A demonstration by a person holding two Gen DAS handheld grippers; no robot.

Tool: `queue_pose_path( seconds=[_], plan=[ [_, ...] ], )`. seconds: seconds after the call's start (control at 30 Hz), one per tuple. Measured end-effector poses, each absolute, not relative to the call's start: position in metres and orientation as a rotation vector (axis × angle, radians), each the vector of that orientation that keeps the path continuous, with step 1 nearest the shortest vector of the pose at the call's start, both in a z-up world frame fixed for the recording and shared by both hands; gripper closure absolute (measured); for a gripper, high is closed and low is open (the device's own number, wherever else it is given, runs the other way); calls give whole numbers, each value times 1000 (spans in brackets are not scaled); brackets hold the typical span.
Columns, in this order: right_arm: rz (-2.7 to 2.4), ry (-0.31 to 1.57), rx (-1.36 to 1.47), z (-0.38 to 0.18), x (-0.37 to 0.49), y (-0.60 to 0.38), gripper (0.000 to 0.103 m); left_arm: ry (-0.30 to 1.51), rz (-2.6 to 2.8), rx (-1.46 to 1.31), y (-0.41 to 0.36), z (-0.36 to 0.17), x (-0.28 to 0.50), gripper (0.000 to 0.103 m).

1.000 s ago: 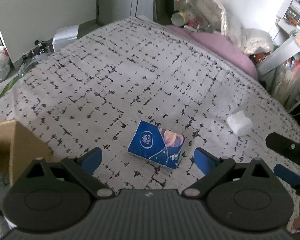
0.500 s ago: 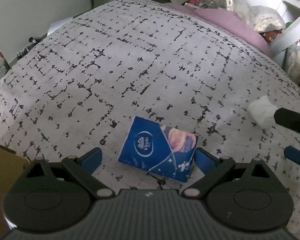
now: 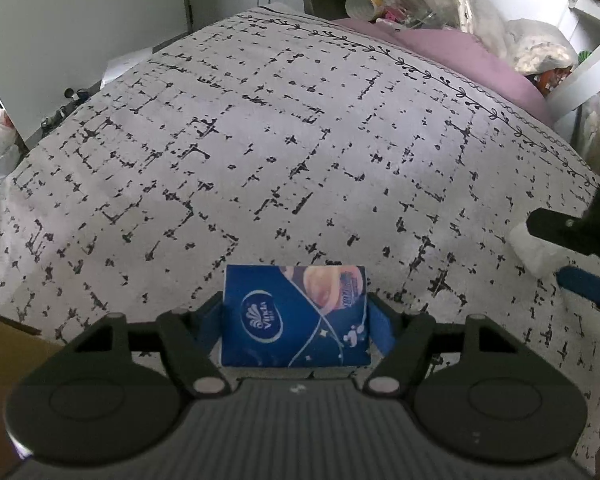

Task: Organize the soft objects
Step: 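Grasp the blue tissue pack with the left gripper while the right gripper grasps the white tissue, then carry the tissue pack and white tissue with both grippers toward the box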

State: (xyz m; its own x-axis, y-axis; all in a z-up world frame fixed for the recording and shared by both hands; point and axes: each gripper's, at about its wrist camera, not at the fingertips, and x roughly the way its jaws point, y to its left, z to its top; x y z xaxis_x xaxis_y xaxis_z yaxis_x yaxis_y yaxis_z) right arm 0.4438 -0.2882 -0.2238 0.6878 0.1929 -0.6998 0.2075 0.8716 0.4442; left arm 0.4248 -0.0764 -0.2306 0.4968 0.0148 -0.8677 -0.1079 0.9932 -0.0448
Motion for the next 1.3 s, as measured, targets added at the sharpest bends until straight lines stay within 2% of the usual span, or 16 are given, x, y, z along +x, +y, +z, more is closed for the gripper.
queue_pose_path(
  seconds=[0.07,0.43,1.0,1.3],
  plan=[
    [-1,831,524,-227,446,-287,63,1056,85,-108,-76,-226,424,32],
    [19,800,589,-212,405,-298,65,1008,64,-122,-79,-183,405,32],
    [48,647,554,-118,278,-271,65,875,8,-159,-43,-98,305,32],
    [67,612,516,-93,234,-251,65,814,7,-183,-18,-71,251,32]
  ],
)
